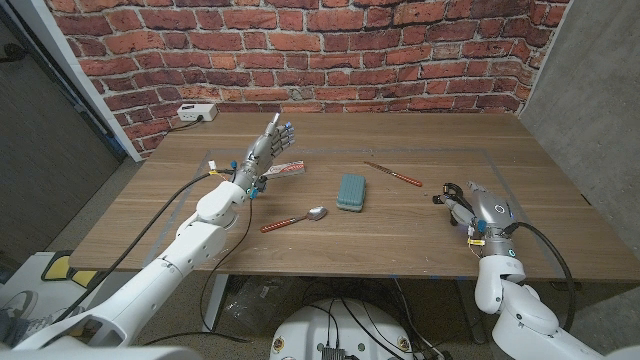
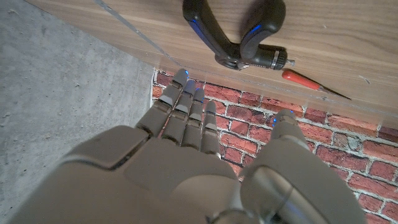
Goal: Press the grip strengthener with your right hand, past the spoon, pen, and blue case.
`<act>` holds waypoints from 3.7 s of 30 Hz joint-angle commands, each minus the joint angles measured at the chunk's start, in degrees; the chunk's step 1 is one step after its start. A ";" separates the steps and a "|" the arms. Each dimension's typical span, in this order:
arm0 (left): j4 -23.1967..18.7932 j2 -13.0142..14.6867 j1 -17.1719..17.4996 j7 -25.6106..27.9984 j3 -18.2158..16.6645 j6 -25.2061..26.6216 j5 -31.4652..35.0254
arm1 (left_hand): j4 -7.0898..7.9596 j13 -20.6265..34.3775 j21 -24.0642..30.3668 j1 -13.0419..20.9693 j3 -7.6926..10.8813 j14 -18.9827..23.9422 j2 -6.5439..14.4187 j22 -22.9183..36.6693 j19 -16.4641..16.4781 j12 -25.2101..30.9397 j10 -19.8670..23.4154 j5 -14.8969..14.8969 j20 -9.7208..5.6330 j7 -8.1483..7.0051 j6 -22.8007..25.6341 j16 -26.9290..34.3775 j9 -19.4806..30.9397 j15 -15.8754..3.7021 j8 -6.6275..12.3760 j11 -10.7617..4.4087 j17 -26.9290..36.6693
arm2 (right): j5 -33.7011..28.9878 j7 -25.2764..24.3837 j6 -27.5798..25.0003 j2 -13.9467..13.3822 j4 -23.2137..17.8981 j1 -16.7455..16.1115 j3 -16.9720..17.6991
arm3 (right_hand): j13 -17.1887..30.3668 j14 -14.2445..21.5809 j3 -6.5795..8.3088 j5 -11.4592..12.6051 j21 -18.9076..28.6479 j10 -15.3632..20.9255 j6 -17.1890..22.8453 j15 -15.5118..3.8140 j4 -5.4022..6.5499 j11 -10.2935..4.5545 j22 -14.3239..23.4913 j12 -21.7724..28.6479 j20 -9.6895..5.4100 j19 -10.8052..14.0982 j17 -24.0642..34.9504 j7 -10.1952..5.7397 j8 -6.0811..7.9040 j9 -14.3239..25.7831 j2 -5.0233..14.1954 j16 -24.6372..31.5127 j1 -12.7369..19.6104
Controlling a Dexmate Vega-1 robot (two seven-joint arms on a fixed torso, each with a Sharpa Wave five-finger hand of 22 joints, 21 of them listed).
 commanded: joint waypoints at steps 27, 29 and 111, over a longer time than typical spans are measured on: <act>3.32 -0.73 0.26 -2.31 -0.45 -1.27 -2.06 | 0.22 0.38 -0.37 0.38 -0.51 1.47 0.85 0.17 0.77 -0.51 1.23 -0.44 0.33 0.02 1.22 -0.03 0.24 0.14 -0.16 -0.45 0.13 | 8.51 5.77 -21.60 -6.30 -3.88 13.86 -13.36 | 0.48 5.53 -0.05 -0.08 0.90 3.31 1.65 -0.89 0.56 -0.13 0.30 0.98 -0.02 4.71 0.46 0.95 0.69 0.26 -0.95 0.86 -0.69; 3.62 -0.84 0.23 -2.42 -0.55 -1.42 -2.23 | 0.23 0.39 -0.37 0.40 -0.51 1.51 0.88 0.17 0.82 -0.51 1.30 -0.46 0.35 -0.06 1.23 -0.03 0.25 0.15 -0.17 -0.43 0.13 | 8.95 5.81 -22.36 -6.62 -4.17 14.53 -14.06 | 0.49 5.53 -0.08 -0.09 0.86 3.03 1.37 -0.81 0.59 -0.18 0.31 0.85 0.00 4.70 0.47 0.96 0.56 0.26 -0.98 0.81 -0.75; 8.12 -2.22 -1.77 -4.48 -0.31 -0.44 -3.90 | 0.38 0.52 -1.00 0.89 -1.03 2.82 1.80 0.23 1.26 -0.84 2.74 -1.11 0.98 -0.56 2.41 -0.23 0.29 0.06 -0.42 -0.87 0.20 | -12.95 52.92 -32.27 -7.15 -1.14 28.70 -24.45 | 0.56 7.48 5.18 2.10 1.38 3.11 2.38 -0.83 -1.68 0.76 0.51 0.47 -0.81 8.65 0.29 3.35 0.69 0.32 1.88 0.23 8.50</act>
